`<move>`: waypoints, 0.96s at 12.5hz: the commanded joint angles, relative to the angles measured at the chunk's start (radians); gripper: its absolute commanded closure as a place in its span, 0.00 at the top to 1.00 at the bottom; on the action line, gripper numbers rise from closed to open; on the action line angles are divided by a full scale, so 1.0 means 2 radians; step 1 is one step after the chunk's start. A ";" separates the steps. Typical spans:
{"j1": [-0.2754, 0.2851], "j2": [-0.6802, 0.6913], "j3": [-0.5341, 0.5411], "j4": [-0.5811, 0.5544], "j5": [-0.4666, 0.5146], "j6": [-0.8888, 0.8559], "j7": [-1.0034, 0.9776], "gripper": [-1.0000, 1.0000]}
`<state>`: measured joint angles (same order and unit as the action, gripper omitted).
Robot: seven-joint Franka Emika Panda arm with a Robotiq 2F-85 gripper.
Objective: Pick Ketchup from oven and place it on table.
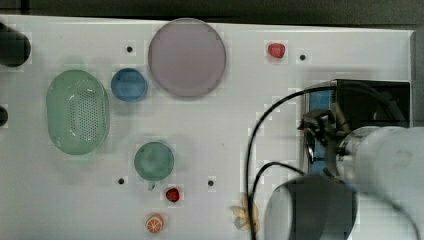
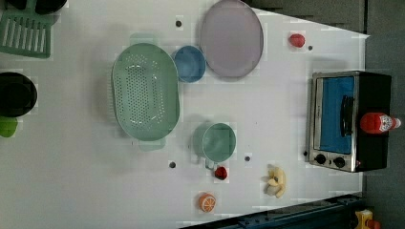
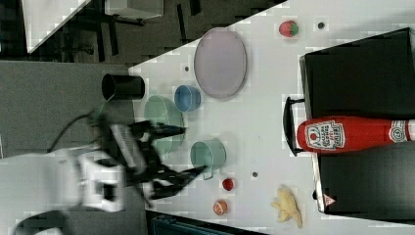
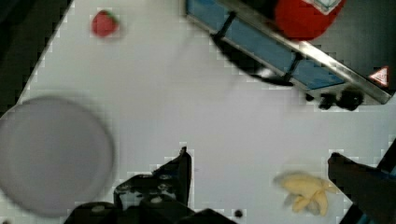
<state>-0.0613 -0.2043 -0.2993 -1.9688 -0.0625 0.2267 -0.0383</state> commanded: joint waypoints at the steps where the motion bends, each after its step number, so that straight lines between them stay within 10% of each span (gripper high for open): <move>1: -0.004 0.034 -0.065 0.014 0.007 0.071 -0.016 1.00; 12: -0.012 0.242 -0.171 0.033 0.117 0.174 0.042 1.00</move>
<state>-0.1049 0.2710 -0.6460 -1.9043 0.1462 0.5806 -0.0304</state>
